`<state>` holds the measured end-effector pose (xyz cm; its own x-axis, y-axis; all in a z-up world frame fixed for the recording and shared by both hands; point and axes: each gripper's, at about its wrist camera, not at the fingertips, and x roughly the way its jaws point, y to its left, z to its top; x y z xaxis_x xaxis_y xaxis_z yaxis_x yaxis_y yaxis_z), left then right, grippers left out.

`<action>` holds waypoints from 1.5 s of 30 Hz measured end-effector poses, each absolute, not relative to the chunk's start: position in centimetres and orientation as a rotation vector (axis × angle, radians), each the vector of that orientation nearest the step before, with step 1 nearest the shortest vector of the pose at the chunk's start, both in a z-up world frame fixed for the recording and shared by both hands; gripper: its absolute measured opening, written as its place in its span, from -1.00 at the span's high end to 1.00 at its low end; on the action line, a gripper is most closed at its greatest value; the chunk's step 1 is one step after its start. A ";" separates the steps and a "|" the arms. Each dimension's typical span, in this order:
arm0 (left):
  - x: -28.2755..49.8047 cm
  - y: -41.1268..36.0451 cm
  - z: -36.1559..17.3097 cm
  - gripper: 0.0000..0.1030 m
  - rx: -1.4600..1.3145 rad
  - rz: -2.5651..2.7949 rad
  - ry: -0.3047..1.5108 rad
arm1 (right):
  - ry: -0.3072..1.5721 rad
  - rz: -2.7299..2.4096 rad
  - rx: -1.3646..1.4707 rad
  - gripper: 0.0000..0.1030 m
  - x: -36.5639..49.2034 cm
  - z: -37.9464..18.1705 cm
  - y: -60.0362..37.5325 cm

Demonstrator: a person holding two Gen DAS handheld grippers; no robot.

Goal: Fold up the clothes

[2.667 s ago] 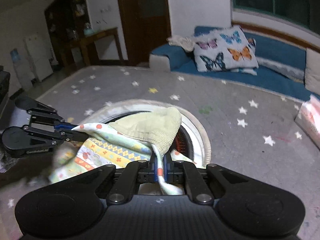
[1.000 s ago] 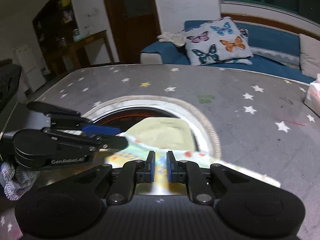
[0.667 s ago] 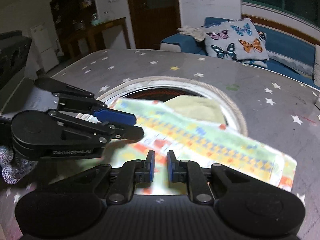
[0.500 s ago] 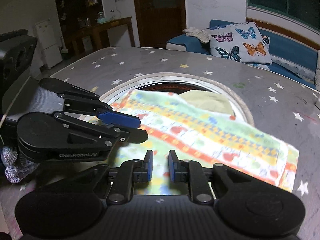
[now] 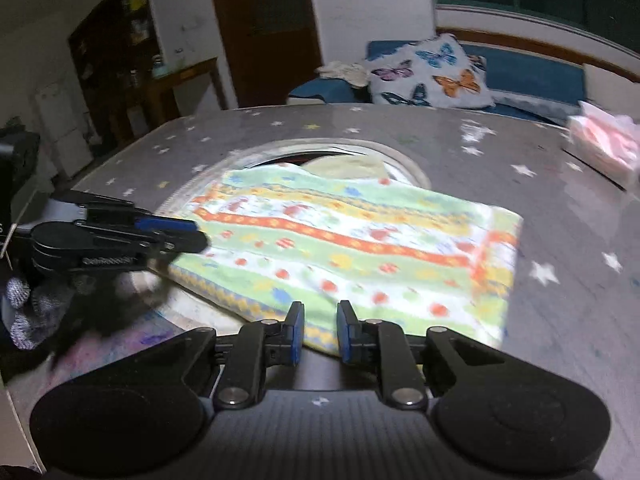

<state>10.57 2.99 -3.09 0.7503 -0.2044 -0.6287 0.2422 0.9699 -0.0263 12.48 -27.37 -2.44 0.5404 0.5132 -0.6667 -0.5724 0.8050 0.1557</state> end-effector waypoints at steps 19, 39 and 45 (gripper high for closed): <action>10.8 4.9 -2.8 0.36 0.019 -0.155 0.695 | 0.762 0.511 -0.014 0.39 16.1 -2.7 -29.5; 19.0 7.7 -3.3 0.34 -0.015 -0.050 0.745 | 0.766 0.452 -0.001 0.30 24.1 -3.1 -28.3; 18.5 8.2 -2.4 0.35 -0.018 -0.024 0.725 | 0.739 0.488 -0.037 0.28 22.4 -1.6 -27.4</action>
<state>18.46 8.19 -2.35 0.7480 -0.0278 -0.6631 0.0152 0.9996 -0.0249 22.37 -27.43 -1.59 0.6332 0.4136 -0.6542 -0.4395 0.8879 0.1360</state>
